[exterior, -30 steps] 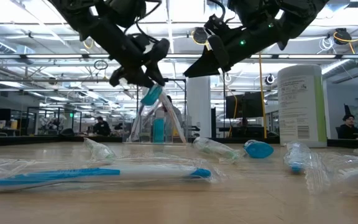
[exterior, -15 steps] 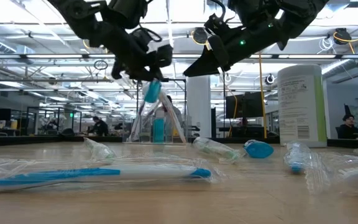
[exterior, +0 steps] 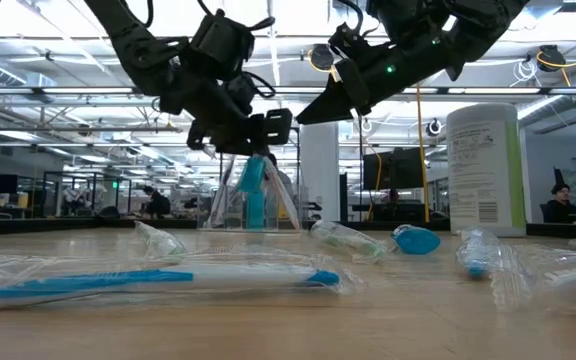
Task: Pick & Place toothbrushing station
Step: Put the left mouthwash into the middle section of the organizer
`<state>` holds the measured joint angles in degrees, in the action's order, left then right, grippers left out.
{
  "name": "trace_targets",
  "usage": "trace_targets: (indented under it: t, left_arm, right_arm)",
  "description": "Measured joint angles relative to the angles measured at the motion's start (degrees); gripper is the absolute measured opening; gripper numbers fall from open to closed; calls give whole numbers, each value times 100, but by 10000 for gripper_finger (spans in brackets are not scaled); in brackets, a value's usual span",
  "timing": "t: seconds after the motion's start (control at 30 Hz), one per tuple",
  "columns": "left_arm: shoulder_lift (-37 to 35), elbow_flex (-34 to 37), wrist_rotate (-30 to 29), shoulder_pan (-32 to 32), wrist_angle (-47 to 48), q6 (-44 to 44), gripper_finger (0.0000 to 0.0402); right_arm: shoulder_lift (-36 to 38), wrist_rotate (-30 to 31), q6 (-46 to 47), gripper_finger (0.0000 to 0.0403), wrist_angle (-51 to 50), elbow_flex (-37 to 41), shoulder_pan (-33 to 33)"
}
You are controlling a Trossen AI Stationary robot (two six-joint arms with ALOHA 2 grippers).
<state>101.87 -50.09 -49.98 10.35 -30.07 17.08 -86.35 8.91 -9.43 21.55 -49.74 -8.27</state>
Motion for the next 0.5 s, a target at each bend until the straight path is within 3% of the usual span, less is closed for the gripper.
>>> trace_targets:
  t: [0.23, 0.5]
  left_arm:
    - [344, -4, -442, 0, -175, -23, 118]
    - [544, -2, -425, -26, -183, 107, 118]
  right_arm:
    - [0, -1, -27, 173, 4, 0, 0]
    - [0, 0, -27, 173, 2, 0, 0]
